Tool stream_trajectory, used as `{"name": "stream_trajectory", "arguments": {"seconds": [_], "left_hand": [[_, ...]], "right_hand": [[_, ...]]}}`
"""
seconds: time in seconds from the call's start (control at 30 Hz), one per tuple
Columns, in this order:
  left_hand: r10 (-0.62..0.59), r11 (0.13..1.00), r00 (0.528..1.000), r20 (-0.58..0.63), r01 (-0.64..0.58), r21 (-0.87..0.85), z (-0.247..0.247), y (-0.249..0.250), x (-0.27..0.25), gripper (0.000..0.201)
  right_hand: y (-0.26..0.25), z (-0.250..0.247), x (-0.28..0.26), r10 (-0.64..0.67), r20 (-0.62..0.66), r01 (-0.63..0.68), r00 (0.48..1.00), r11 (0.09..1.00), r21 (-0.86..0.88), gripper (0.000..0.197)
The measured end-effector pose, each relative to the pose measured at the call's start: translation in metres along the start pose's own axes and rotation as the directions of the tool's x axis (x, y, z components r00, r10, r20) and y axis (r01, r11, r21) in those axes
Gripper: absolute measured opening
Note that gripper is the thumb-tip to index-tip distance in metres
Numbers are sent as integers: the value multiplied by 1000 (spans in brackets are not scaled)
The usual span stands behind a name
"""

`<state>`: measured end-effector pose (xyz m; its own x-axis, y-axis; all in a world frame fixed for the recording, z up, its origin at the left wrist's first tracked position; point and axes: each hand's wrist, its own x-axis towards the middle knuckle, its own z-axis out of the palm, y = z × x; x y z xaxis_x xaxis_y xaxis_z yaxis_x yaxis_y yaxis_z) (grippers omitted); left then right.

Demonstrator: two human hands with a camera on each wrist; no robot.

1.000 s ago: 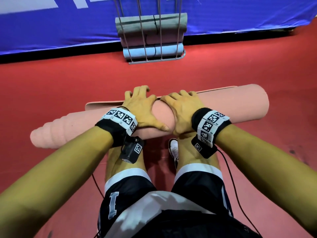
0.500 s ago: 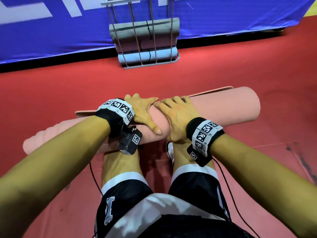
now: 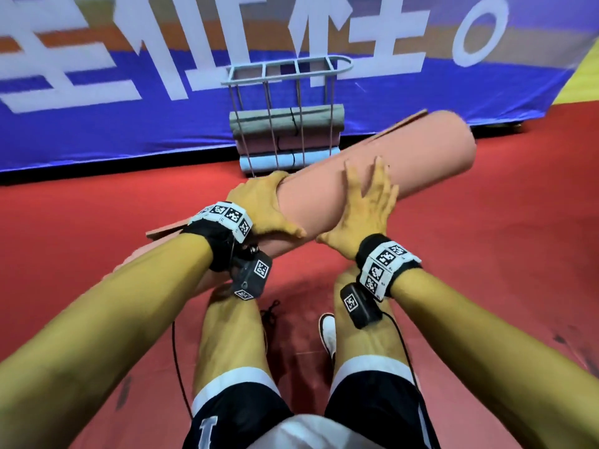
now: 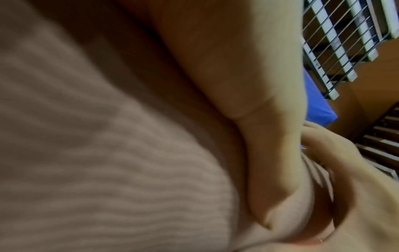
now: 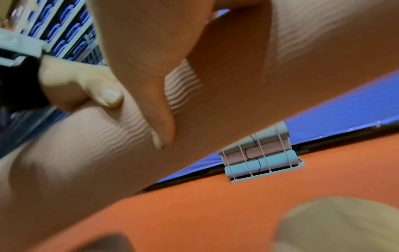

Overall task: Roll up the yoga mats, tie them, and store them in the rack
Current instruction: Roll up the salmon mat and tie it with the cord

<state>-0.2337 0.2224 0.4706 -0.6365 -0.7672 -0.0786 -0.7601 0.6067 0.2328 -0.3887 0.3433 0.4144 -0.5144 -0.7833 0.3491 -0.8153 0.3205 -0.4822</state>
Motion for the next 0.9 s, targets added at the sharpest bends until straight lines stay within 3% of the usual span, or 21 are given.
{"name": "stream_trajectory", "arguments": {"seconds": [0.07, 0.13, 0.17, 0.2, 0.27, 0.3, 0.37, 0.43, 0.5, 0.6, 0.67, 0.73, 0.8, 0.9], "left_hand": [[-2, 996, 993, -119, -8, -88, -21, 1, 9, 130], [-25, 982, 977, -210, -15, -186, -42, 4, 16, 131], [-29, 972, 968, -251, -31, -234, -52, 5, 19, 130], [-29, 959, 958, -285, -54, -279, -59, 6, 21, 129], [-12, 931, 938, -346, -116, -347, -69, 9, 24, 128], [6, 915, 929, -371, -154, -372, -72, 12, 25, 130], [58, 900, 915, -398, -221, -376, -76, 18, 29, 141], [90, 887, 915, -393, -253, -386, -77, 21, 35, 150], [91, 871, 929, -359, -249, -423, -74, 18, 39, 145], [64, 822, 950, -305, -223, -524, -62, 11, 39, 119], [73, 774, 962, -263, -221, -593, -47, 4, 37, 111], [115, 768, 961, -251, -247, -591, -27, -7, 32, 122], [152, 769, 959, -239, -267, -581, -4, -22, 27, 130], [56, 767, 979, -198, -169, -619, 36, -42, 15, 135]], "right_hand": [[-13, -10, 15, 155, -112, -131, 982, 972, 194, 140], [-22, -18, 33, 286, -152, -194, 946, 877, 439, 140], [-24, -22, 44, 346, -88, -228, 934, 769, 597, 139], [-27, -26, 52, 373, 39, -274, 927, 602, 750, 139], [-38, -40, 65, 280, 311, -384, 908, 263, 885, 128], [-44, -48, 71, 222, 373, -414, 901, 183, 892, 112], [-53, -65, 80, 180, 352, -382, 919, 176, 907, 82], [-55, -72, 85, 178, 294, -329, 939, 213, 920, 70], [-56, -70, 83, 171, 273, -311, 947, 266, 912, 73], [-52, -53, 72, 170, 276, -319, 946, 343, 883, 79], [-50, -42, 59, 139, 307, -335, 942, 305, 891, 79], [-47, -27, 48, 94, 311, -325, 946, 294, 899, 67], [-42, -6, 42, 48, 281, -278, 959, 365, 888, 62], [-31, 20, 38, 24, 340, -304, 940, 509, 805, 82]]}}
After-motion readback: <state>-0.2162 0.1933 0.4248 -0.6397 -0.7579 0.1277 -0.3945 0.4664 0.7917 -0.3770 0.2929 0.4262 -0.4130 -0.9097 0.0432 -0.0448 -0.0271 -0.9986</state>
